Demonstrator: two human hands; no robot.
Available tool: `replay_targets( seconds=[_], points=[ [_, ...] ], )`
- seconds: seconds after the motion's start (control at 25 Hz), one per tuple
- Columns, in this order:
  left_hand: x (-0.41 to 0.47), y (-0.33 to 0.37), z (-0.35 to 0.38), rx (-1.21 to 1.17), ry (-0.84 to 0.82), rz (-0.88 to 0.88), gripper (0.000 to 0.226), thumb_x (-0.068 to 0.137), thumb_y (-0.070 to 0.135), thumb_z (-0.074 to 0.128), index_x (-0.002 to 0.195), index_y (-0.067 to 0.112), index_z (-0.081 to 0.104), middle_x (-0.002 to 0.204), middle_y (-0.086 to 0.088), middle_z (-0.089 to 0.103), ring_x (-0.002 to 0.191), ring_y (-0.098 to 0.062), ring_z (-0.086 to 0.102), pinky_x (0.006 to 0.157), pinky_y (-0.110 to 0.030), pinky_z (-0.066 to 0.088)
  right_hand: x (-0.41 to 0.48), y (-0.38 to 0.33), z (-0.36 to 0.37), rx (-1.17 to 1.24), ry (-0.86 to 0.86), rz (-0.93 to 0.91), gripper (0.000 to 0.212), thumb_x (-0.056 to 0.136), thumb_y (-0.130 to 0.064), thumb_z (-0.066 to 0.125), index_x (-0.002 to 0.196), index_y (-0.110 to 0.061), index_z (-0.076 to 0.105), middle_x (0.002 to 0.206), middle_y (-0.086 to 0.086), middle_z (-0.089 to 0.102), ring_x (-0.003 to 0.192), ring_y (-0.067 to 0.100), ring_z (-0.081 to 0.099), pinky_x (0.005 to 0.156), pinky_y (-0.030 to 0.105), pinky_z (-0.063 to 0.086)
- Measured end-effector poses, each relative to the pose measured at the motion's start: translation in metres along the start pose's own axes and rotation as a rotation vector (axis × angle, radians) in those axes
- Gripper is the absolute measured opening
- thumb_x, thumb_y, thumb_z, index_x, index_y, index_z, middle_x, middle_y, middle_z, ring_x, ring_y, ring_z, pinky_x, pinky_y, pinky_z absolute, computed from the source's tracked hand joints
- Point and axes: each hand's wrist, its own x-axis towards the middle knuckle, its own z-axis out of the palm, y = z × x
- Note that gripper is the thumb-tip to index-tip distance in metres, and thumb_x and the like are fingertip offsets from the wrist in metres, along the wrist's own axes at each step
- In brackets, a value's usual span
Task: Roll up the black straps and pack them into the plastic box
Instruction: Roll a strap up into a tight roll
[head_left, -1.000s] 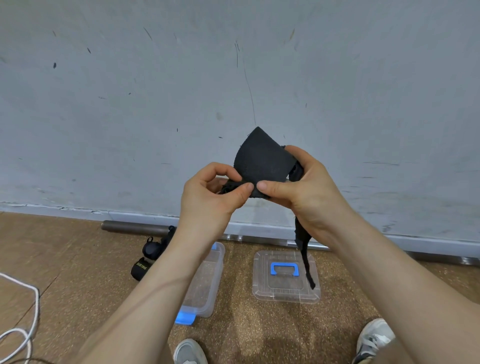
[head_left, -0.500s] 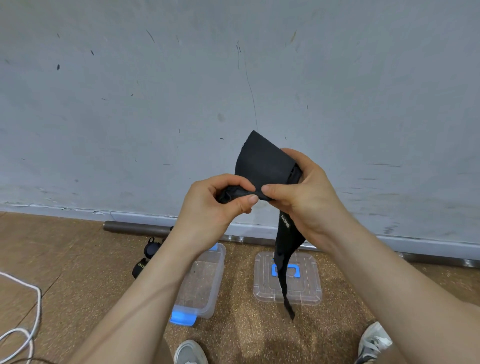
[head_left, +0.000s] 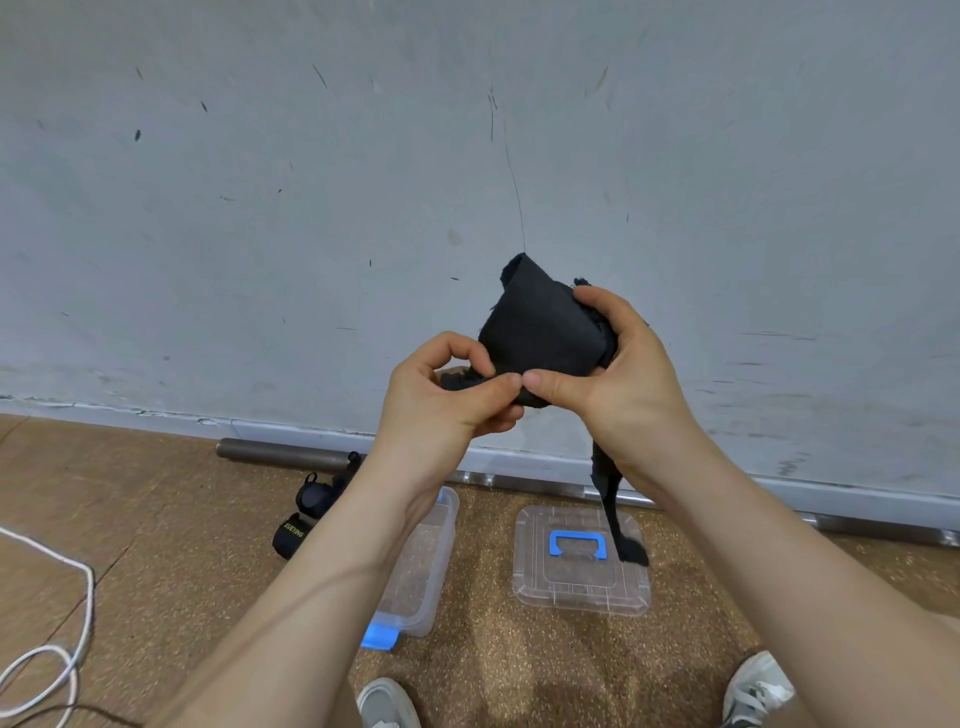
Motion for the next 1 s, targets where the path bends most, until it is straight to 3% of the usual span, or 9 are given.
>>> replay_targets(
  seconds=[0.12, 0.24, 0.4, 0.48, 0.64, 0.72, 0.84, 1.0],
  points=[
    [0.001, 0.001, -0.003, -0.030, -0.079, 0.030, 0.021, 0.078, -0.002, 0.076, 0.085, 0.016, 0.068, 0.085, -0.009, 0.068, 0.068, -0.019, 0.069, 0.070, -0.030, 0.059, 0.005, 0.004, -0.004, 0.075, -0.008, 0.047, 0.078, 0.055, -0.021, 0.086, 0.127, -0.022, 0.056, 0.124, 0.006, 0.061, 0.110, 0.026, 0.065, 0.089, 0.044, 0.057],
    [0.003, -0.001, -0.012, 0.106, -0.199, 0.135, 0.032, 0.074, -0.007, 0.077, 0.089, 0.021, 0.071, 0.091, 0.001, 0.069, 0.085, -0.014, 0.067, 0.081, -0.028, 0.058, 0.007, 0.002, -0.011, 0.351, -0.099, 0.185, 0.061, 0.069, 0.006, 0.081, 0.125, -0.004, 0.058, 0.121, 0.020, 0.065, 0.103, 0.032, 0.070, 0.083, 0.041, 0.060],
    [0.004, -0.001, -0.015, 0.113, -0.154, 0.130, 0.021, 0.072, 0.004, 0.080, 0.081, 0.022, 0.076, 0.087, -0.001, 0.073, 0.088, -0.022, 0.070, 0.084, -0.033, 0.059, 0.001, 0.000, -0.011, 0.443, -0.178, 0.281, 0.048, 0.076, 0.012, 0.072, 0.122, 0.002, 0.059, 0.117, 0.023, 0.067, 0.101, 0.033, 0.071, 0.079, 0.036, 0.060],
    [0.003, -0.003, -0.013, 0.065, -0.147, 0.069, 0.013, 0.071, 0.014, 0.078, 0.084, 0.013, 0.074, 0.084, -0.007, 0.073, 0.083, -0.026, 0.073, 0.080, -0.036, 0.060, 0.001, 0.002, -0.009, 0.320, -0.148, 0.219, 0.059, 0.073, 0.007, 0.077, 0.127, -0.005, 0.057, 0.120, 0.018, 0.065, 0.106, 0.033, 0.068, 0.084, 0.040, 0.060],
    [0.004, -0.002, -0.012, 0.084, -0.106, 0.026, 0.023, 0.075, 0.019, 0.076, 0.090, 0.003, 0.070, 0.086, -0.017, 0.073, 0.079, -0.029, 0.074, 0.075, -0.036, 0.061, -0.002, 0.001, -0.005, 0.006, -0.110, 0.040, 0.096, 0.052, -0.029, 0.087, 0.139, -0.025, 0.047, 0.133, 0.002, 0.054, 0.118, 0.022, 0.059, 0.098, 0.041, 0.053],
    [0.004, -0.001, -0.010, 0.093, -0.063, 0.018, 0.012, 0.080, 0.011, 0.076, 0.084, 0.003, 0.068, 0.080, -0.017, 0.072, 0.072, -0.027, 0.074, 0.071, -0.035, 0.062, -0.002, 0.002, -0.004, -0.029, -0.125, 0.016, 0.102, 0.048, -0.036, 0.087, 0.141, -0.028, 0.045, 0.135, 0.000, 0.052, 0.119, 0.021, 0.059, 0.099, 0.041, 0.053],
    [0.004, -0.003, -0.006, 0.100, -0.002, 0.006, 0.015, 0.083, 0.008, 0.075, 0.075, 0.005, 0.063, 0.073, -0.018, 0.066, 0.061, -0.024, 0.070, 0.067, -0.038, 0.062, -0.001, 0.004, -0.002, -0.027, -0.134, 0.020, 0.109, 0.041, -0.047, 0.086, 0.140, -0.029, 0.045, 0.134, 0.000, 0.054, 0.117, 0.022, 0.061, 0.098, 0.042, 0.054],
    [0.005, -0.004, -0.004, 0.112, 0.011, -0.037, 0.023, 0.082, 0.014, 0.077, 0.083, -0.004, 0.064, 0.070, -0.017, 0.066, 0.056, -0.019, 0.066, 0.065, -0.034, 0.061, -0.001, 0.004, -0.001, -0.035, -0.119, 0.026, 0.108, 0.040, -0.047, 0.085, 0.139, -0.029, 0.047, 0.133, 0.001, 0.054, 0.116, 0.022, 0.061, 0.097, 0.042, 0.054]
  ],
)
